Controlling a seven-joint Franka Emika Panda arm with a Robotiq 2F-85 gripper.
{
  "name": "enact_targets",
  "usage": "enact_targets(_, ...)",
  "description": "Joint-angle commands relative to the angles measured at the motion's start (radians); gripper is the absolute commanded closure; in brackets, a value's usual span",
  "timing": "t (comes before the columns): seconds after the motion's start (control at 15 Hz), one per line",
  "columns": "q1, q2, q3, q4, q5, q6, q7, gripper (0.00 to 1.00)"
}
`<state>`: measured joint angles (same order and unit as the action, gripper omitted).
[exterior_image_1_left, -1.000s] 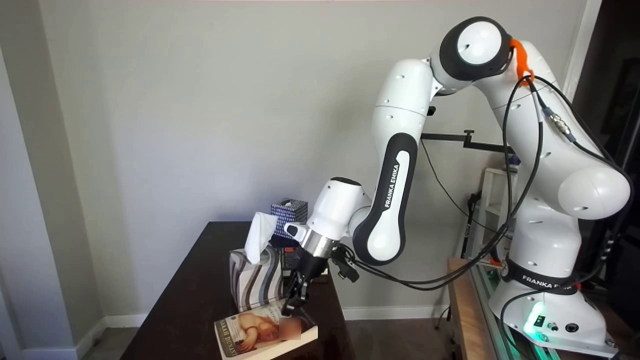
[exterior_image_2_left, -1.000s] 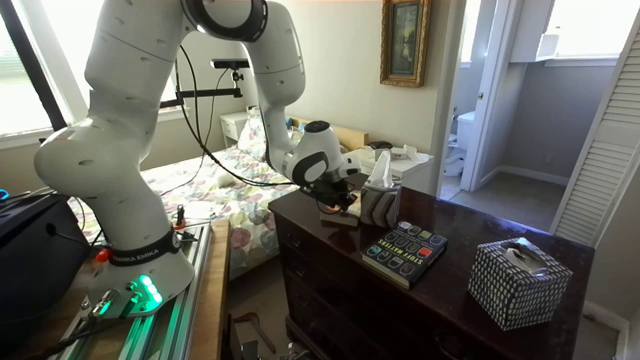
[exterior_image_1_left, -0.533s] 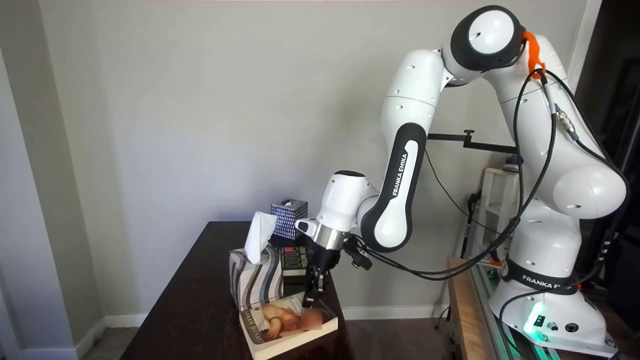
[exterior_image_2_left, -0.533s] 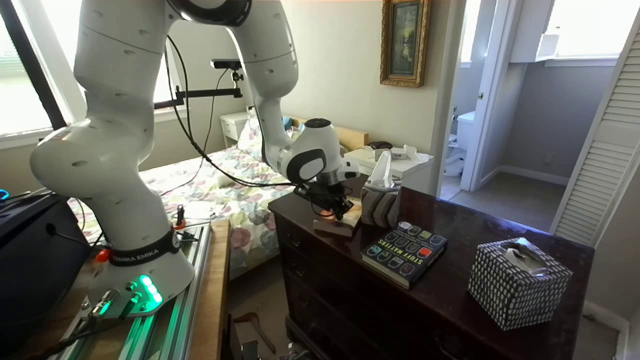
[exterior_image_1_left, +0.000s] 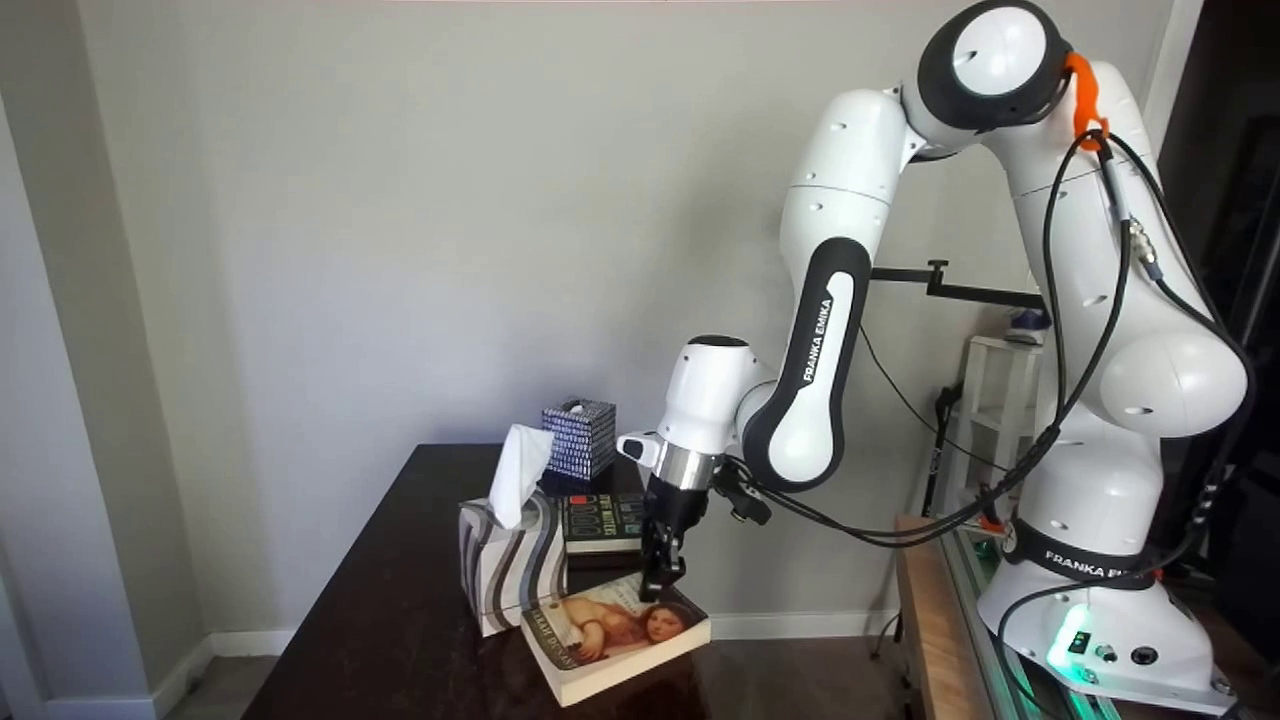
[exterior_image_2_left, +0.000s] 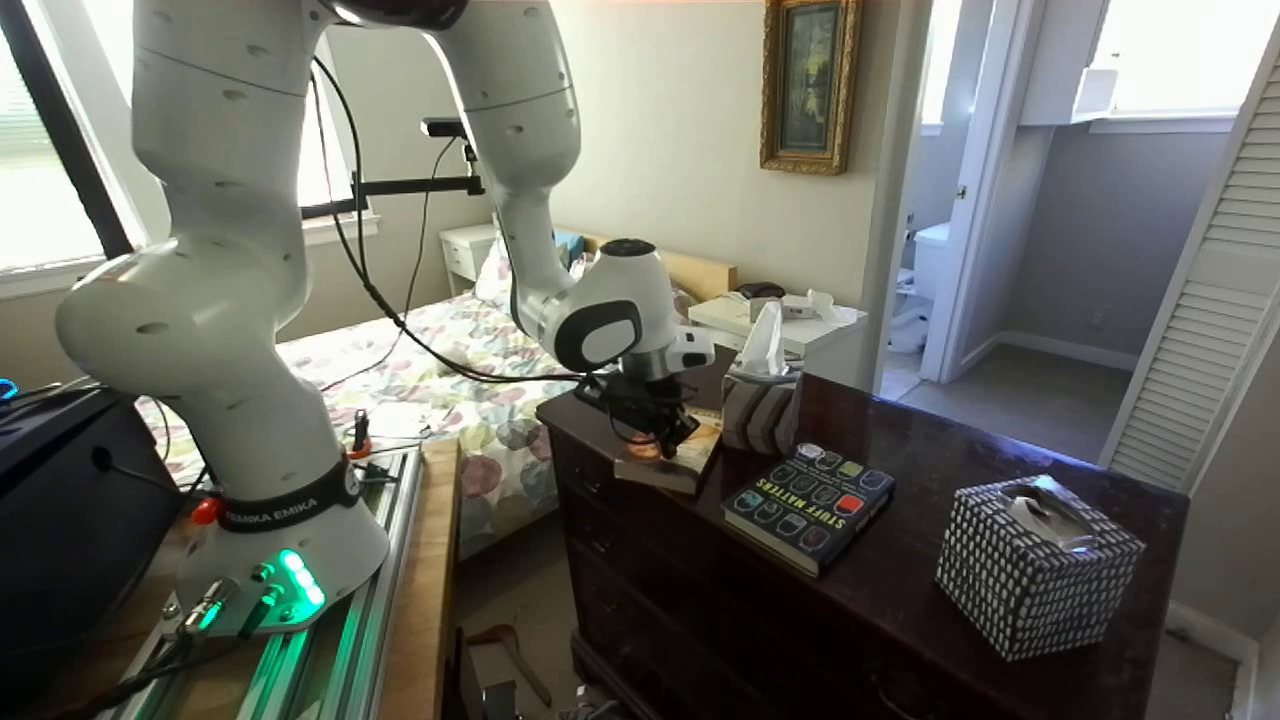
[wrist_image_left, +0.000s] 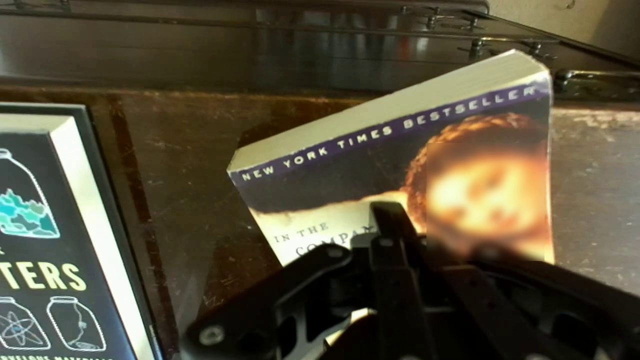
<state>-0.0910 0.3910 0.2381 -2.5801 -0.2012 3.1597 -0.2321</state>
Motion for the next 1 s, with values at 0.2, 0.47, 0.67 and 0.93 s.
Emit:
enact_targets(0.2,0.028,-0.053,-0.107,-0.044,-0.011,-0.005,-0.023,1.00)
enact_targets(0.47,0.010,-0.076,-0.102,-0.052,-0.004,-0.010,-0.025,0.61)
enact_targets(0.67,0.012,-0.113,-0.094,-0.069,0.000,-0.037,-0.021,0.40)
enact_targets(0.93,0.044,-0.189,-0.106,-0.106,0.000,-0.127,-0.019,0.12)
